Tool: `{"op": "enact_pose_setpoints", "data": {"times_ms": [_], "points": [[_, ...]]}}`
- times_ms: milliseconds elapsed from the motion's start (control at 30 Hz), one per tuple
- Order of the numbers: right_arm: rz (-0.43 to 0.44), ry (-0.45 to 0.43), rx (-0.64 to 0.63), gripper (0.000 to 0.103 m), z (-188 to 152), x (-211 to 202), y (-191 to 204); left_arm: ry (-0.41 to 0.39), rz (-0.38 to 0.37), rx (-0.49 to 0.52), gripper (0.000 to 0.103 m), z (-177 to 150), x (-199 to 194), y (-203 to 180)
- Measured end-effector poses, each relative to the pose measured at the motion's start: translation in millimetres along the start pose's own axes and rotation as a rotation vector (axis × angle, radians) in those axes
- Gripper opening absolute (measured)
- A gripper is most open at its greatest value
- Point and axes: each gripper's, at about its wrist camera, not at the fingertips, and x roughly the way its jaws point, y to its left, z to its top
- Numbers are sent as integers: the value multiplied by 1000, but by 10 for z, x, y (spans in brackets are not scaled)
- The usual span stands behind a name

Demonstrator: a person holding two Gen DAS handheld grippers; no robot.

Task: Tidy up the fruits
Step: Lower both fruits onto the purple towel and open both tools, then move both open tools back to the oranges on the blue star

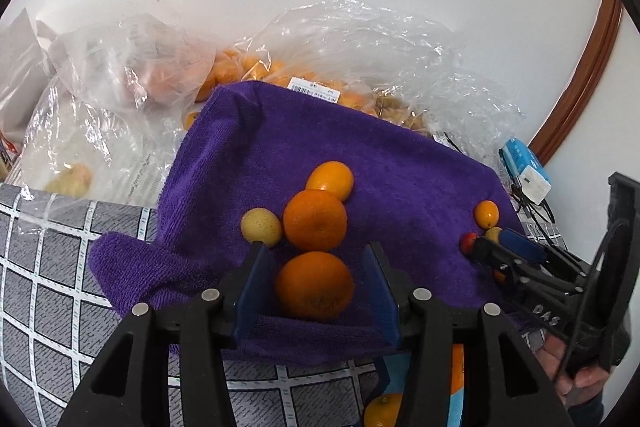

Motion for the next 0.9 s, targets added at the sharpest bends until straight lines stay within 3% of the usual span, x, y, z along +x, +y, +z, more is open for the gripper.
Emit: {"op": "enact_pose_setpoints", "data": {"times_ms": [467,600,900], "points": [[-118,-90,61,52,-190,-968,-180,-155,-42,66,51,115,-581,-222],[-149,-110,84,52,-314,-1176,-224,-158,-48,70,51,66,-759,-234],[-66,-17,101,52,-659,-1125,-92,-96,46,78,51,-381,-920,135]]}}
